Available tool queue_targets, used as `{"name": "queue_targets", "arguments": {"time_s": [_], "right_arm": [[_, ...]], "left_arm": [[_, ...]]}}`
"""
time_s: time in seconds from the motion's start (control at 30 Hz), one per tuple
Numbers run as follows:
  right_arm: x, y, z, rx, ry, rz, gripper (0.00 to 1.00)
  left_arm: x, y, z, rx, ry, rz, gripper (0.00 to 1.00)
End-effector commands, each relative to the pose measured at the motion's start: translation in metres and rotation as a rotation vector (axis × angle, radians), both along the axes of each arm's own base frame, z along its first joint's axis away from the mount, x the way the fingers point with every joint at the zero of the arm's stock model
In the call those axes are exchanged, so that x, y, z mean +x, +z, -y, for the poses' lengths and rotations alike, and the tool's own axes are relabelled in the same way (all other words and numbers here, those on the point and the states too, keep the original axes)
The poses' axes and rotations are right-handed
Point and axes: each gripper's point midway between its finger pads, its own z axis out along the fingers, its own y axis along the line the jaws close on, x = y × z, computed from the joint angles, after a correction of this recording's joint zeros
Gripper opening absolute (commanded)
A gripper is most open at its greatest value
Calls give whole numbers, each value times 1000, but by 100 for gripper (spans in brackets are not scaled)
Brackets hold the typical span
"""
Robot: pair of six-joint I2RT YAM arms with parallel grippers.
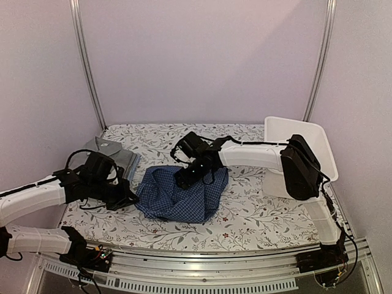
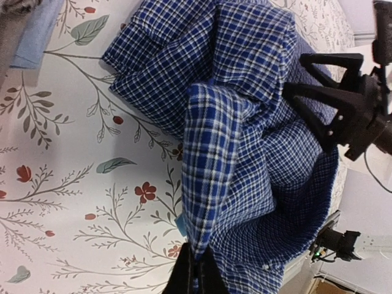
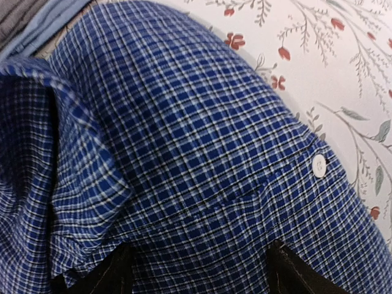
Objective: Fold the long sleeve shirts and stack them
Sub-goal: Flatten out the square-folded shirt at the center of the board.
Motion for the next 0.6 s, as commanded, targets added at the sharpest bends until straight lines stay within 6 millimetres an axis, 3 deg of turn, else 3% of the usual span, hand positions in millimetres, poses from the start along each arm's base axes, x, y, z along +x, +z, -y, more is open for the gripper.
{"name": "queue_targets", "arguments": {"time_s": [0.0,0.1,0.27,0.3,0.37,0.53,0.57], "right_arm": [[2,-16,4,-82,9,22,71],[3,-23,11,-111,-23,21,57],[13,-17,38,-133,-158,23,13],[14,-6,44,-120,-181,29,5],[14,7,56,-100,-237,27,0],[3,40,92,-35,-339,21,0],[0,39,102,-36,-367,15,0]], "left_arm": [[11,11,-2,23,13,33,0],[17,17,-1,30,7,50,0],[31,29,-3,65,-13,84,0],[36,32,-4,72,-13,91,0],[48,40,-9,83,-11,108,0],[89,72,-19,94,-9,187,0],[99,78,-20,95,-8,202,0]]}}
